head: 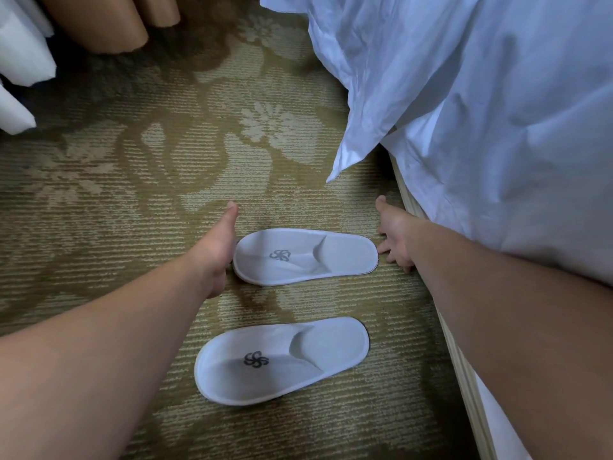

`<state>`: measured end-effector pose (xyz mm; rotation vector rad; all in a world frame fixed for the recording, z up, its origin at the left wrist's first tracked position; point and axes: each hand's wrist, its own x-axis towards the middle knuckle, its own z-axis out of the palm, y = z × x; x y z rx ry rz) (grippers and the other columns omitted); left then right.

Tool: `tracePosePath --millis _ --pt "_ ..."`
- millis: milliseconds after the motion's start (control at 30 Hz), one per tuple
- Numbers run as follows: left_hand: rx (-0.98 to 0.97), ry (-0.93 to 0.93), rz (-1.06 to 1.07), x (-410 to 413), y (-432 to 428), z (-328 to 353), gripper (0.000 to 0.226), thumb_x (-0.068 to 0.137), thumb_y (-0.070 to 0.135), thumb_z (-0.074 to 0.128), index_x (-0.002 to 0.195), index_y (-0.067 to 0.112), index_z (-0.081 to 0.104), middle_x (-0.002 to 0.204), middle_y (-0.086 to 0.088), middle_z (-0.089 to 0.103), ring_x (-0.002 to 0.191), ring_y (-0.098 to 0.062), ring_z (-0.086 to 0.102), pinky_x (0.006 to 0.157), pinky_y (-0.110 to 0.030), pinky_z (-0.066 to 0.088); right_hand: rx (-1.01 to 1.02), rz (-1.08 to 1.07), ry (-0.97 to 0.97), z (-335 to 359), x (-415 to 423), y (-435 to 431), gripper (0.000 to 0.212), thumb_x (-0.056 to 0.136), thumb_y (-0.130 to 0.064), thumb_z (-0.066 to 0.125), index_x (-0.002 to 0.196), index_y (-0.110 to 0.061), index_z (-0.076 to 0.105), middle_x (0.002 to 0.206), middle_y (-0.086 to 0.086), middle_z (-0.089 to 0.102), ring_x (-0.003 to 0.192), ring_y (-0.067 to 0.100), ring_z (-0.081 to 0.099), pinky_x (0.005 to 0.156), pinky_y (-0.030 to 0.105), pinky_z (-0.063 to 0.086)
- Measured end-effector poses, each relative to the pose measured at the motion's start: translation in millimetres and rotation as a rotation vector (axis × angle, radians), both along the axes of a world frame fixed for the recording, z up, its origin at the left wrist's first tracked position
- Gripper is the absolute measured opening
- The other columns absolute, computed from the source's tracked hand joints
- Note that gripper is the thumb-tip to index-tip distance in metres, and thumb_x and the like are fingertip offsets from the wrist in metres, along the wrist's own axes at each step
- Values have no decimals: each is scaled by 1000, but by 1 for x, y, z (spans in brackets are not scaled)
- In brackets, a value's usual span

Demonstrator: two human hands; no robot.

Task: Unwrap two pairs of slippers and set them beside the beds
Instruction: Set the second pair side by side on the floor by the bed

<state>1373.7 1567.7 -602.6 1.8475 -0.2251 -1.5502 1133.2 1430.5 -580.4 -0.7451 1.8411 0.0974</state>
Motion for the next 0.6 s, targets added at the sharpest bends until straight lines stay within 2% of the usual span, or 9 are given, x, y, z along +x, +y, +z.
tracePosePath --millis 167,233,367,500,600 --pt "-4 23 31 0 5 5 87 85 82 28 155 33 15 163 2 18 143 -21 31 113 -44 18 -22 7 -4 -2 -2 3 92 83 -82 25 154 -24 20 155 16 33 145 28 26 117 52 3" --pt "-3 15 22 1 7 9 88 84 82 28 155 32 14 163 2 18 143 -21 30 110 -42 20 -27 -2 -6 0 -2 6 91 84 -81 26 154 -24 20 158 14 28 145 27 27 117 51 4" --pt "12 -50 -23 4 11 16 90 84 82 27 156 29 15 164 0 14 147 -24 23 118 -47 7 14 -23 -3 7 -5 13 93 83 -82 26 156 -25 12 161 14 19 148 28 18 117 53 1" --pt "52 -136 -74 5 21 17 85 89 77 26 155 24 20 163 -3 21 146 -28 26 117 -49 12 89 -43 -17 15 -10 24 99 80 -85 24 156 -24 6 160 19 17 148 36 9 115 57 -2" --pt "105 -173 -121 2 36 18 83 92 73 27 154 18 25 162 -6 23 147 -29 25 117 -46 16 129 -31 -47 21 -14 35 100 80 -85 21 156 -19 11 159 20 19 148 36 10 115 57 -3"
